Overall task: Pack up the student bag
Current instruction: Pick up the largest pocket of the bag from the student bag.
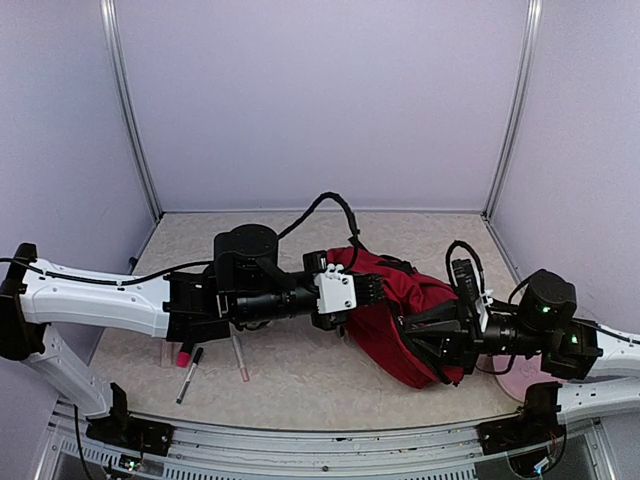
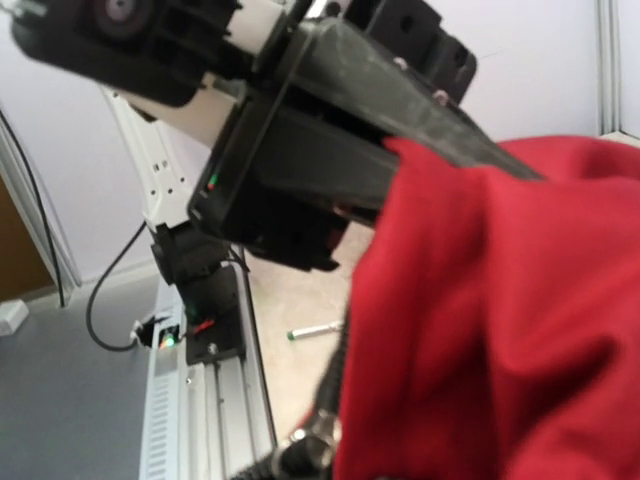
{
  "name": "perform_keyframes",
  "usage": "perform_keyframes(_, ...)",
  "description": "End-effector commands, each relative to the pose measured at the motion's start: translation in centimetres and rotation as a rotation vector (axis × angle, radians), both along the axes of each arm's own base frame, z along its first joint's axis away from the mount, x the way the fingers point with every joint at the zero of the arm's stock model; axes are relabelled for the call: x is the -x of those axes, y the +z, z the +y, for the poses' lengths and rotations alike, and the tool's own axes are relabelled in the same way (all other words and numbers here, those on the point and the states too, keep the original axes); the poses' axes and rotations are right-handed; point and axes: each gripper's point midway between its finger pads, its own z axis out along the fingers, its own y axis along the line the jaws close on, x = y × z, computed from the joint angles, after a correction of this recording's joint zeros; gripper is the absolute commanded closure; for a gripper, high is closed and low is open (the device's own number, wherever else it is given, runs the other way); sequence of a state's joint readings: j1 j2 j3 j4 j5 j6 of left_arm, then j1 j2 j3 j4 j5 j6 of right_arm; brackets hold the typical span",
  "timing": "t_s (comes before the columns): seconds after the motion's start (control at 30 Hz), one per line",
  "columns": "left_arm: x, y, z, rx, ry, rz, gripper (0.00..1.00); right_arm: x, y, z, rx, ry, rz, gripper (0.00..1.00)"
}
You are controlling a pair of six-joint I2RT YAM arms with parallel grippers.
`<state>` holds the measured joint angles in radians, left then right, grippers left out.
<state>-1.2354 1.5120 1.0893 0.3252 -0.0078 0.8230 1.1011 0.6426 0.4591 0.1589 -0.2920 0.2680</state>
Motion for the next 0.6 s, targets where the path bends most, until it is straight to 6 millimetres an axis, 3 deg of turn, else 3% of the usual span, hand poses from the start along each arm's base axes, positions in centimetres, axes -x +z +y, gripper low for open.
perform_keyframes(0.0, 0.0, 4.9, 0.0, 0.184, -0.013, 0.013, 1.00, -0.8, 1.5, 1.0, -0.073, -0.104, -0.022, 0.74)
perform_keyframes(0.1, 0.4, 4.8, -0.4, 0.185, -0.036, 0.026, 1.00, -1.8, 0.6, 1.5, -0.037, -0.164, -0.024, 0.75)
perform_keyframes(0.27, 0.6, 4.9, -0.4, 0.190, -0.050, 0.026, 1.00, -2.9, 1.9, 1.2, -0.054, -0.232, -0.066, 0.76)
perform_keyframes(0.33, 0.8, 4.9, -0.4, 0.189, -0.060, 0.026, 1.00, -3.7, 1.5, 1.0, -0.043, -0.276, -0.073, 0.78)
perform_keyframes(0.43, 0.8, 5.1, -0.3, 0.198, -0.061, 0.025, 1.00, -4.4, 0.5, 1.2, -0.003, -0.314, -0.084, 0.91)
perform_keyframes(0.5, 0.7, 5.2, -0.2, 0.199, -0.057, 0.021, 1.00, -4.2, 0.9, 1.3, 0.000, -0.300, -0.098, 1.00)
perform_keyframes(0.57, 0.4, 5.3, 0.1, 0.198, -0.045, 0.018, 1.00, -3.9, 1.3, 0.9, -0.004, -0.293, -0.109, 1.00)
